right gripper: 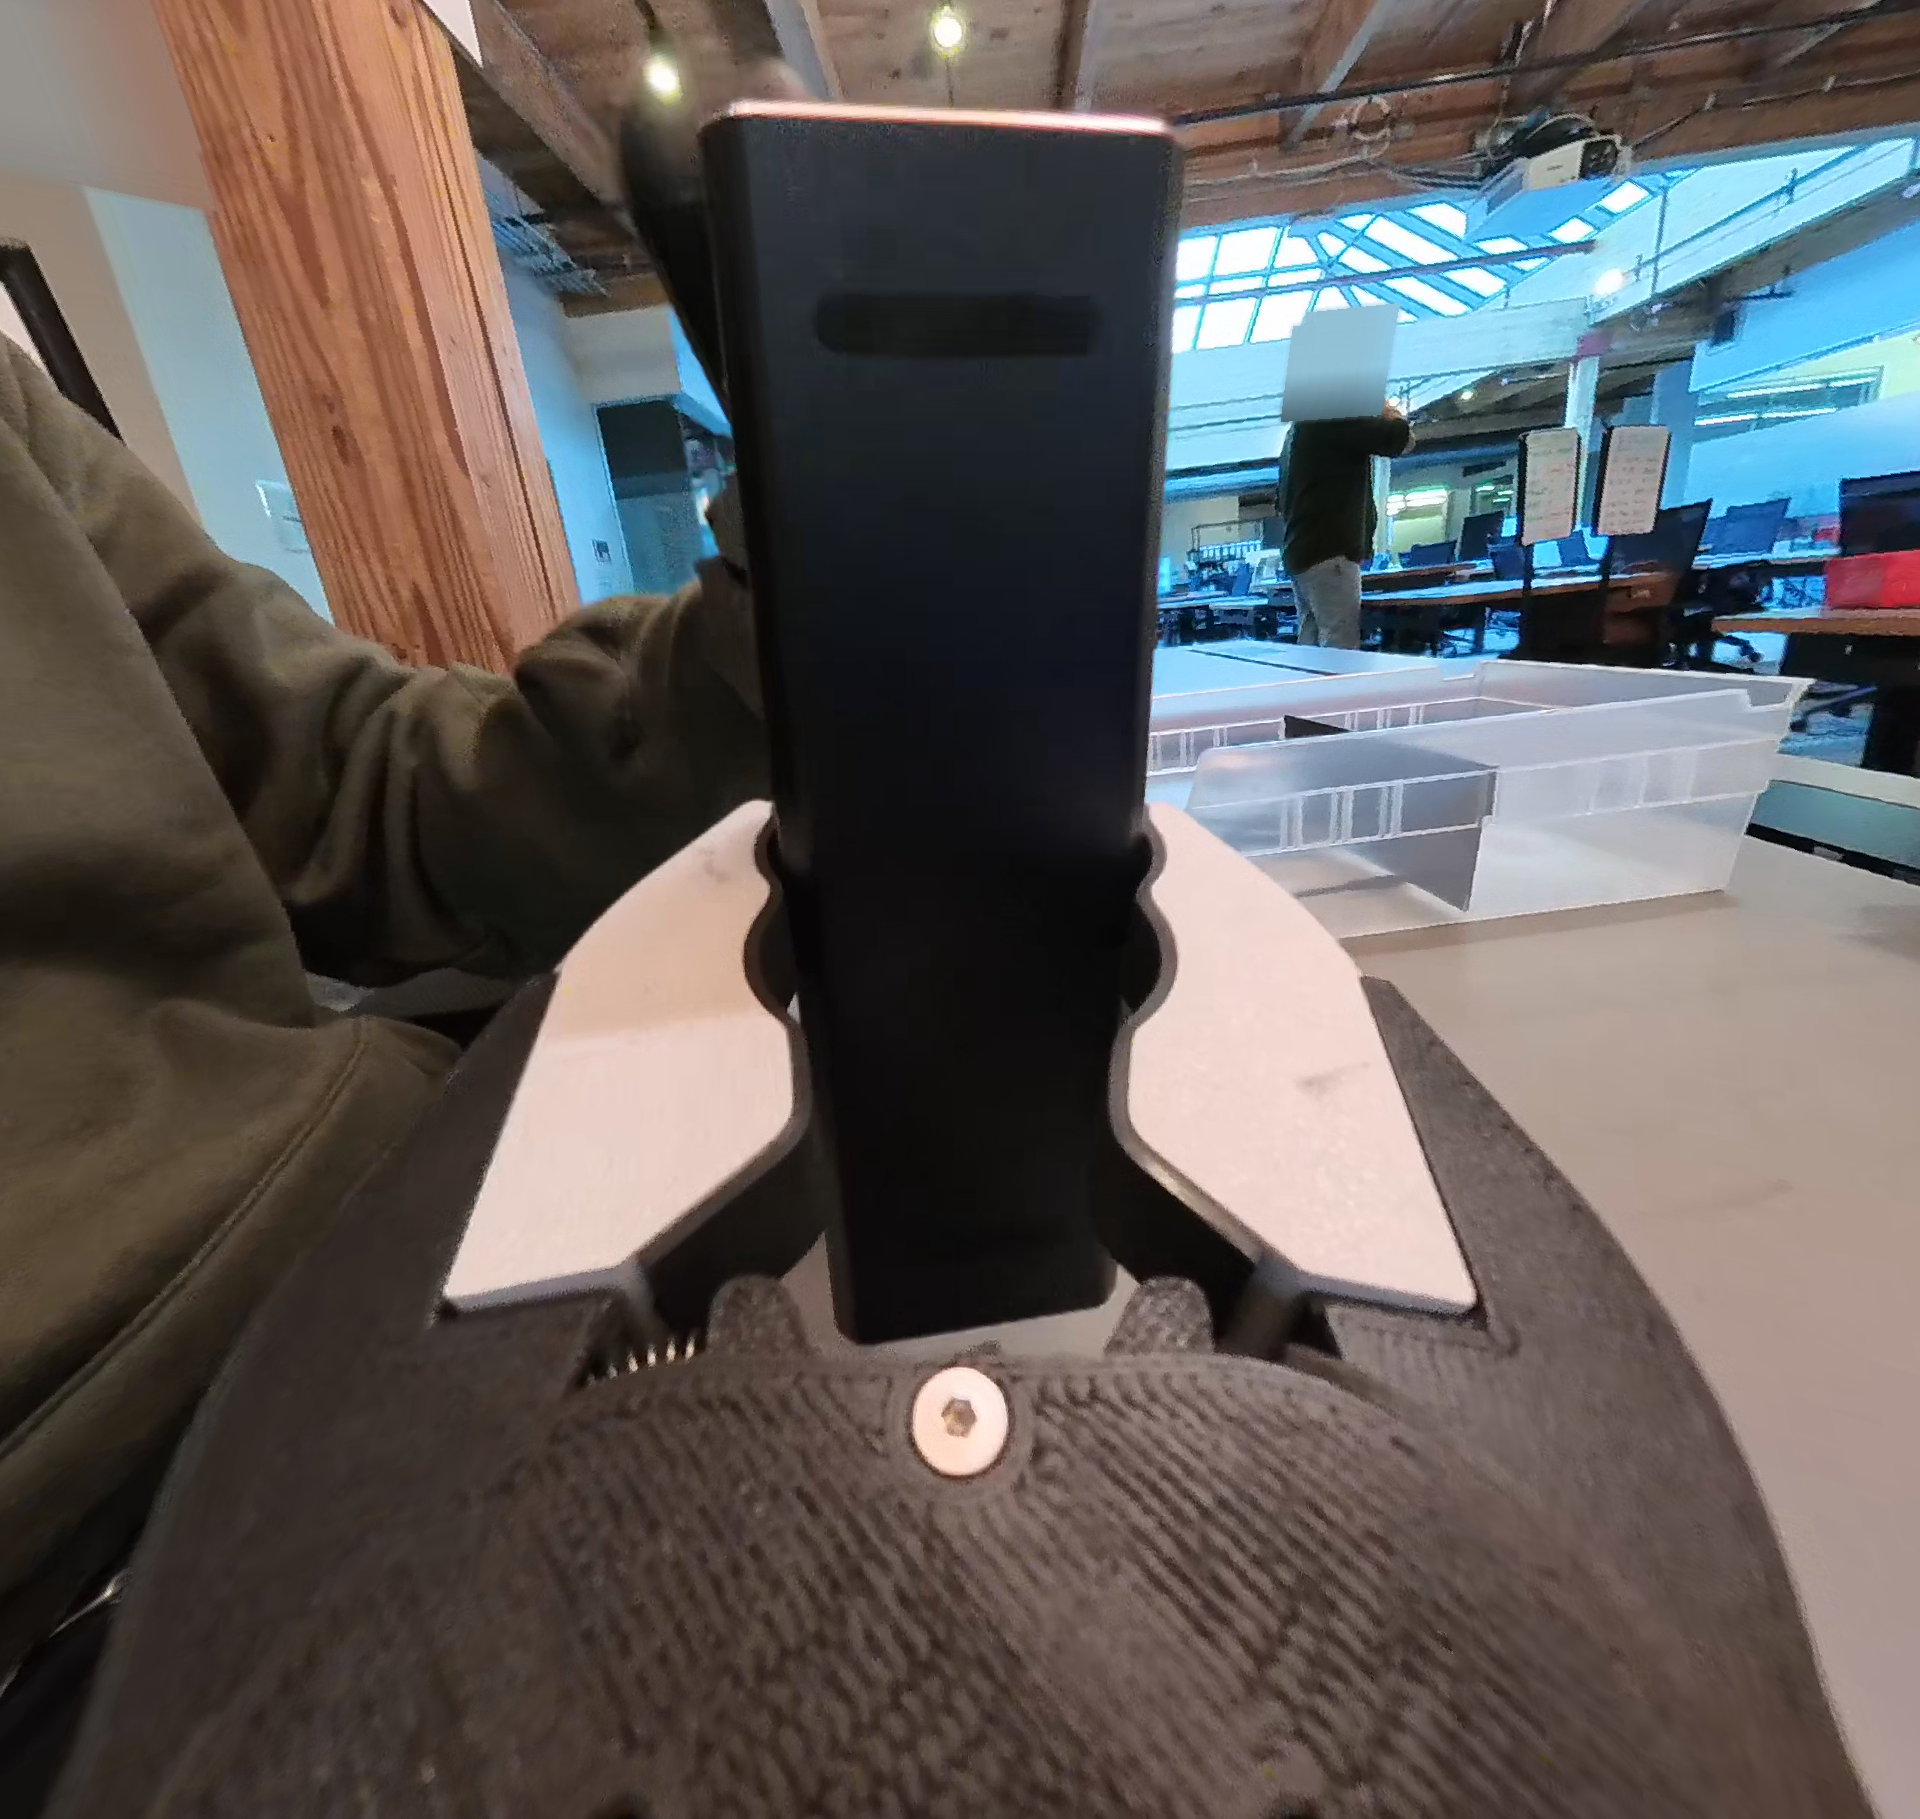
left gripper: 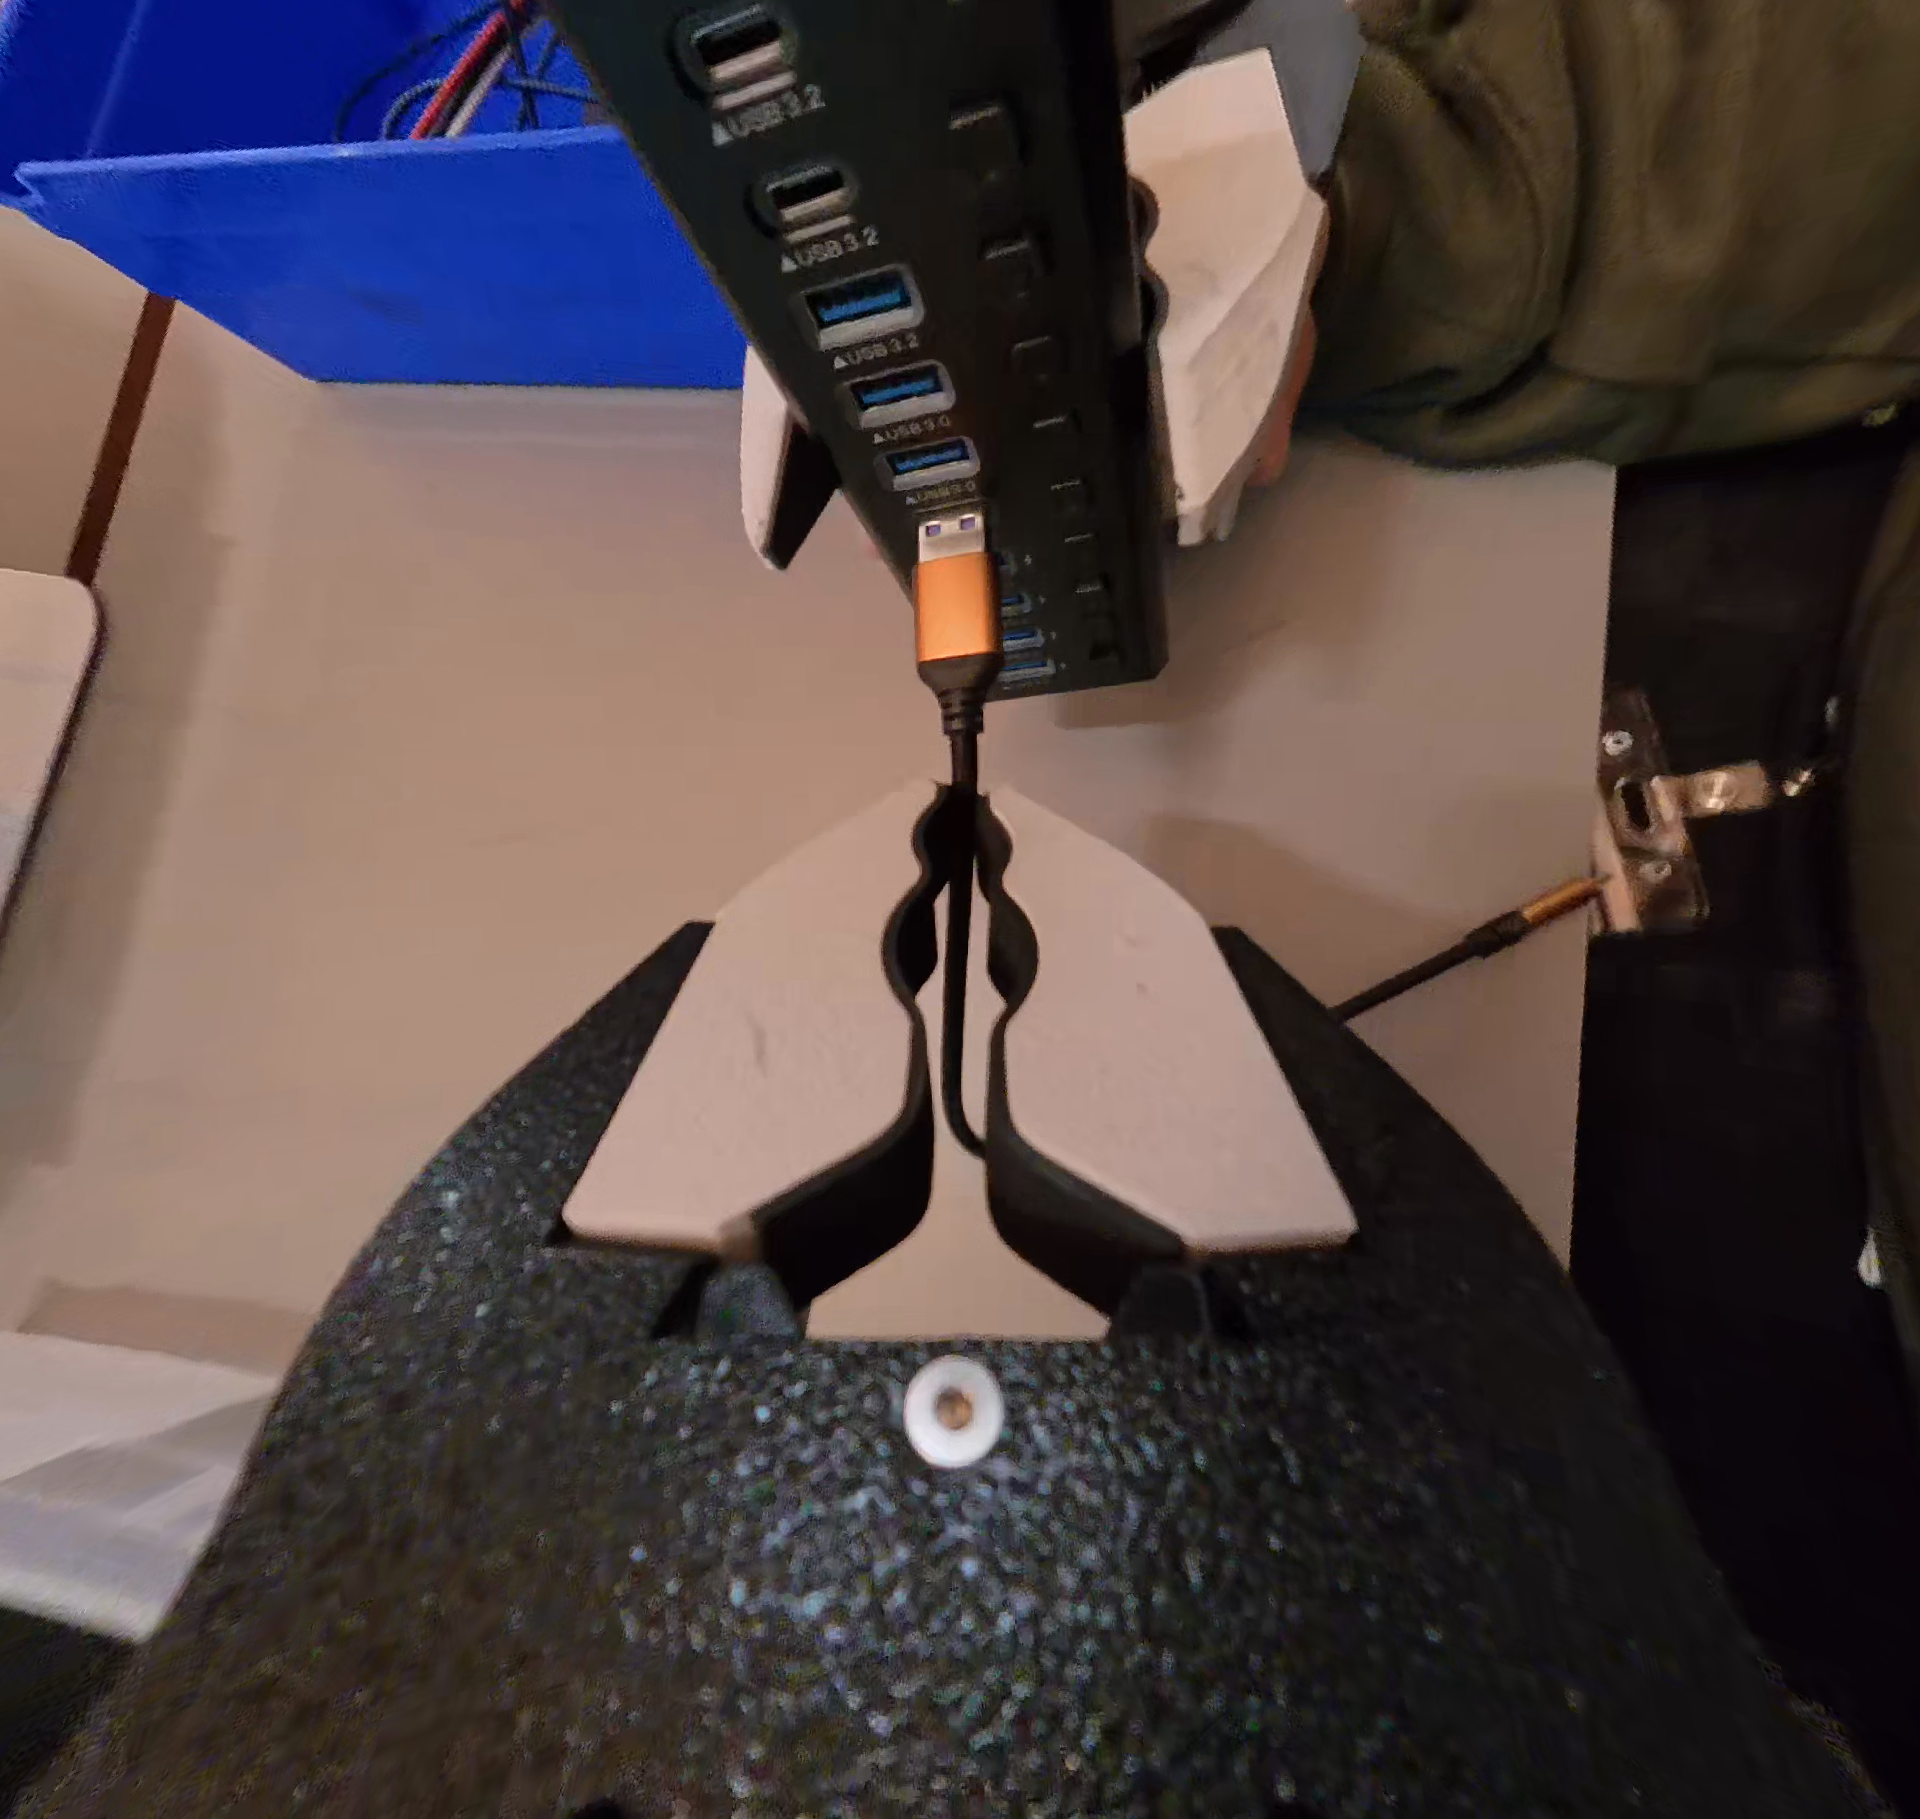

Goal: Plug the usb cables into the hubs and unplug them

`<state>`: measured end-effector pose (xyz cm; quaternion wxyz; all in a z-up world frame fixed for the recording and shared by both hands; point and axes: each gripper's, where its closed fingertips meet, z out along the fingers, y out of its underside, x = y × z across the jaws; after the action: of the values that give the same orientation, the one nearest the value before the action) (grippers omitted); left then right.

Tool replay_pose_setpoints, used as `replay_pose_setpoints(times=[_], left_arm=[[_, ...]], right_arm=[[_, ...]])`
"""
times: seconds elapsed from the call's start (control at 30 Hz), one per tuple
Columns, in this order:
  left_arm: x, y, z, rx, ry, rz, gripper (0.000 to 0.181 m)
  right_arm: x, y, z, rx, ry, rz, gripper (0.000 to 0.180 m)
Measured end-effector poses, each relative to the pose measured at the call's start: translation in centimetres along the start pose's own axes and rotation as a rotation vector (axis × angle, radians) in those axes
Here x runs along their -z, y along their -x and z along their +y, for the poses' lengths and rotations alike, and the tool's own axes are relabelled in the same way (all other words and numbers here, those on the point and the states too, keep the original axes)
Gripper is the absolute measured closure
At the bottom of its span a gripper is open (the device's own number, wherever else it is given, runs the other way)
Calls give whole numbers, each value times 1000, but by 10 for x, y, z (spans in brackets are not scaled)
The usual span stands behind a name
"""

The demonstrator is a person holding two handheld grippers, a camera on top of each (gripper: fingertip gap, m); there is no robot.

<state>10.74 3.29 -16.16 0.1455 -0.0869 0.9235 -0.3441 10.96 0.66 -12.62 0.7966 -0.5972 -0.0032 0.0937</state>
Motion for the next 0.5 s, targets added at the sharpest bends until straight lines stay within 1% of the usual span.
replay_pose_setpoints(times=[0.07, 0.13, 0.2, 0.3, 0.4, 0.43, 0.47, 0.5], left_arm=[[-3, 1, -4, 89, -118, 41, 178], [-1, -2, -16, 206, -295, 130, 176], [-1, -3, -18, 279, -388, 171, 175], [-4, -3, -17, 298, -444, 148, 169], [-7, -4, -18, 270, -438, 106, 160], [-9, -2, -19, 268, -435, 84, 164], [-9, -1, -19, 263, -434, 68, 173], [-9, -1, -21, 258, -441, 63, 173]], right_arm=[[2, -2, -2, -13, -19, 5, 118], [2, -1, -2, -7, -19, 2, 118], [3, 0, -3, -5, -25, -5, 118], [1, 0, -2, -10, -13, -8, 118], [0, 1, 0, -3, 0, -14, 118], [0, 1, 0, -3, 1, -12, 118], [0, 0, 0, -3, 0, -6, 118], [1, -1, -1, -5, -8, 0, 118]])
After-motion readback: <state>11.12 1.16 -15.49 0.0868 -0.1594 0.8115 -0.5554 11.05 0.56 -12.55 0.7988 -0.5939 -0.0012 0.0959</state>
